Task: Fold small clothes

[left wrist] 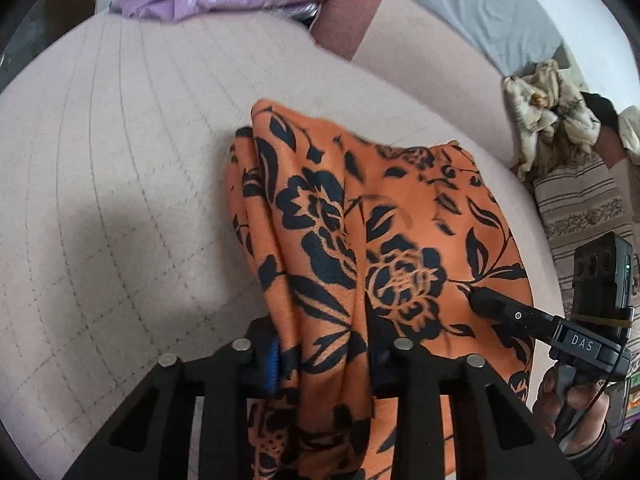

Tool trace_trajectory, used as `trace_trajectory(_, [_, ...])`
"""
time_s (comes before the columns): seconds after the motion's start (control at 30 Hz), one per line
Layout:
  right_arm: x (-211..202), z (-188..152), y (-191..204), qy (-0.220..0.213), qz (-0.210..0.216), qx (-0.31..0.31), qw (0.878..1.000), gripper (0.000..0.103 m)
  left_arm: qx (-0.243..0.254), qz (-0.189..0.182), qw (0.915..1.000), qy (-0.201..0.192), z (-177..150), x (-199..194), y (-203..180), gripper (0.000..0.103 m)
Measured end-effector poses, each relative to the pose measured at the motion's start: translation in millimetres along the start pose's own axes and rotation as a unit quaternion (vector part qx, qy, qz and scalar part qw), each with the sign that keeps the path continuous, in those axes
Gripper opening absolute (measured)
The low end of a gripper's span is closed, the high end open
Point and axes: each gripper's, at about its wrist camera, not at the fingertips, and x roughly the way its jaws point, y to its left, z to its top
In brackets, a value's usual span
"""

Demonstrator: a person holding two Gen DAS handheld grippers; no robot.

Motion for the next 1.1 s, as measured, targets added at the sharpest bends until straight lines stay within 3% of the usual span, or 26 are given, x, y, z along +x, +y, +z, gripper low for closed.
trace_trajectory(0.2, [-55.3, 13.0, 26.7, -0.059, 0.005, -0.053, 0.997, 0.039, 0.041, -0.031, 0.9969, -0.059, 15.6, -29.0, -60.3, 0.032])
trace_trajectory(0.27, [-76.2, 21.0, 19.4, -0.083, 0.004, -0.049, 0.995, 0.039, 0.049, -0.038, 0.9957, -0.068, 24.6, -24.9, -80.5, 0.037])
trace_trajectory(0.3, [-84.4, 25.3, 6.1, -0.089, 0.009, -0.033, 0.995, 0.040, 0.045, -0.032, 0.9963, -0.066, 28.6, -19.1, -83.8, 0.046])
trace_trajectory(0.33, [-85.6, 26.9, -5.0, -0.089, 0.014, -0.016, 0.996, 0.045, 0.040, -0.021, 0.9972, -0.060, 33.1, -9.4, -84.6, 0.062])
trace_trajectory(0.37, [-84.4, 27.0, -22.4, -0.087, 0.016, 0.010, 0.996, 0.052, 0.039, 0.004, 0.9983, -0.043, 34.4, 6.9, -86.0, 0.068])
trace_trajectory(0.4, [-78.8, 25.4, -44.9, -0.081, 0.002, 0.043, 0.996, 0.069, 0.037, 0.024, 0.9985, -0.033, 36.5, 18.4, -84.4, 0.070])
trace_trajectory(0.47, [-69.5, 13.4, -80.9, -0.066, -0.057, 0.098, 0.991, 0.071, 0.035, 0.069, 0.9969, 0.010, 26.5, 40.1, -74.4, 0.069])
trace_trajectory(0.53, [-75.5, -5.1, -98.1, -0.079, -0.072, 0.131, 0.986, 0.071, 0.034, 0.073, 0.9968, -0.002, 14.1, 32.8, -66.0, 0.069])
trace_trajectory(0.63, [-97.8, -17.8, -83.6, -0.123, -0.064, 0.114, 0.984, 0.071, 0.048, 0.079, 0.9953, -0.028, 3.8, 11.3, -68.1, 0.069])
trace_trajectory(0.77, [-114.7, -12.8, -35.9, -0.150, -0.008, 0.062, 0.987, 0.074, 0.074, 0.081, 0.9931, -0.041, -17.1, -9.5, -76.9, 0.070])
trace_trajectory(0.83, [-108.1, -14.4, -15.4, -0.147, 0.019, 0.034, 0.988, 0.084, 0.085, 0.102, 0.9909, -0.024, -24.6, 5.2, -77.2, 0.070])
trace_trajectory(0.9, [-84.4, -23.3, -11.7, -0.118, 0.041, 0.029, 0.992, 0.087, 0.087, 0.129, 0.9875, 0.023, -36.1, 29.9, -68.2, 0.072])
trace_trajectory(0.93, [-65.8, -27.0, -18.8, -0.086, 0.043, 0.042, 0.994, 0.087, 0.080, 0.125, 0.9885, 0.026, -37.3, 32.3, -65.6, 0.072])
trace_trajectory(0.97, [-40.7, -30.4, -33.5, -0.036, 0.035, 0.075, 0.996, 0.087, 0.066, 0.120, 0.9904, 0.020, -37.5, 28.3, -62.9, 0.072])
trace_trajectory(1.0, [-30.5, -33.4, -44.4, -0.017, 0.030, 0.103, 0.994, 0.087, 0.064, 0.122, 0.9903, 0.017, -35.8, 20.7, -64.3, 0.072])
trace_trajectory(1.1, [-47.9, -18.9, -27.4, -0.048, 0.038, 0.079, 0.995, 0.087, 0.087, 0.131, 0.9873, -0.023, -34.6, -1.6, -72.8, 0.074])
